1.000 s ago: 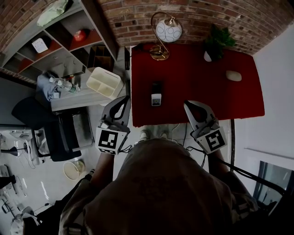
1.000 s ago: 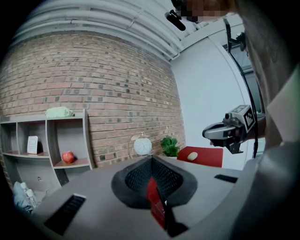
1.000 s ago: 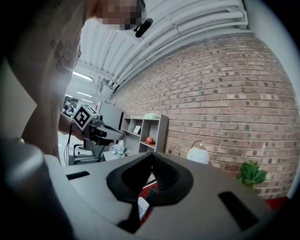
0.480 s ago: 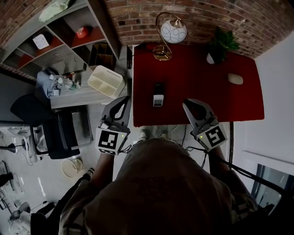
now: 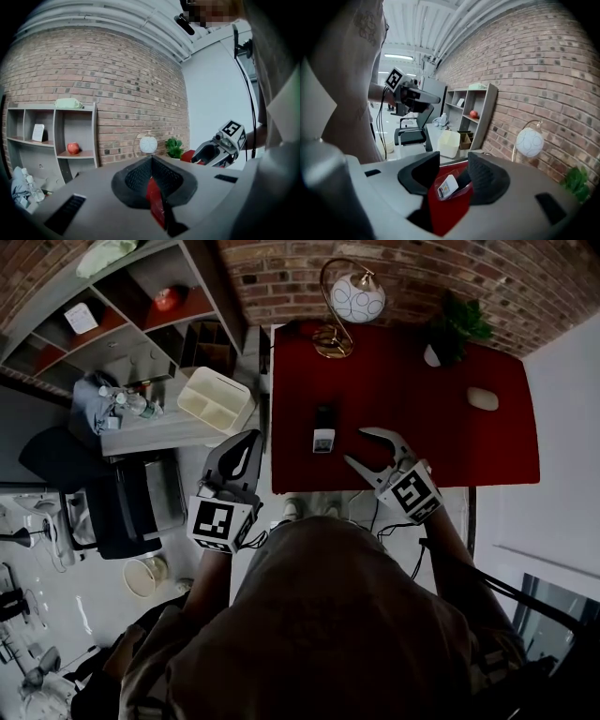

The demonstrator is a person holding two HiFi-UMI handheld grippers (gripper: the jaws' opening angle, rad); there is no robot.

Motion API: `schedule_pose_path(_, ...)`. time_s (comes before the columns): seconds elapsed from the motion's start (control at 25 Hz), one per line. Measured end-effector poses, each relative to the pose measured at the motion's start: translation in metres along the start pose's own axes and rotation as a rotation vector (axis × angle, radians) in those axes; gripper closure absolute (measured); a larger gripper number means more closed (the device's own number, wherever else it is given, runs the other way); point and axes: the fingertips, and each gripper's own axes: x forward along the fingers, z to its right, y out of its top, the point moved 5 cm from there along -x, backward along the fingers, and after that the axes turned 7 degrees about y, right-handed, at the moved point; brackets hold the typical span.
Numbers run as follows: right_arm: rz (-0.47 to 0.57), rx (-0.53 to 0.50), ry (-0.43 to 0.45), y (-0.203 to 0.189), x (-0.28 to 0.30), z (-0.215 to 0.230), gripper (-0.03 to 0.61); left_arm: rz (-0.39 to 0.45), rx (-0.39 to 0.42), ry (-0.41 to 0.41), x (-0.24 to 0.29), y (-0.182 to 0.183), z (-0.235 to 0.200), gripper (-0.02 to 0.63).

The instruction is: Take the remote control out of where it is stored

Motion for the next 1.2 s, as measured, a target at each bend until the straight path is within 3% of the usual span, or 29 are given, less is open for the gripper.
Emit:
schedule_pose_path(0.44,-0.209,-0.009,0.167,-0.056,0.063,0.012,0.383,-0.018,-0.026,-0.032,0.001,-0.008,0.017,0.603)
schedule_pose_path(1.2,-0.398,0.02,0.326,-0.125,0.143,0.022,0.383,-0.061,-0.05,-0.019,0.002,-0.021,0.007,0.603)
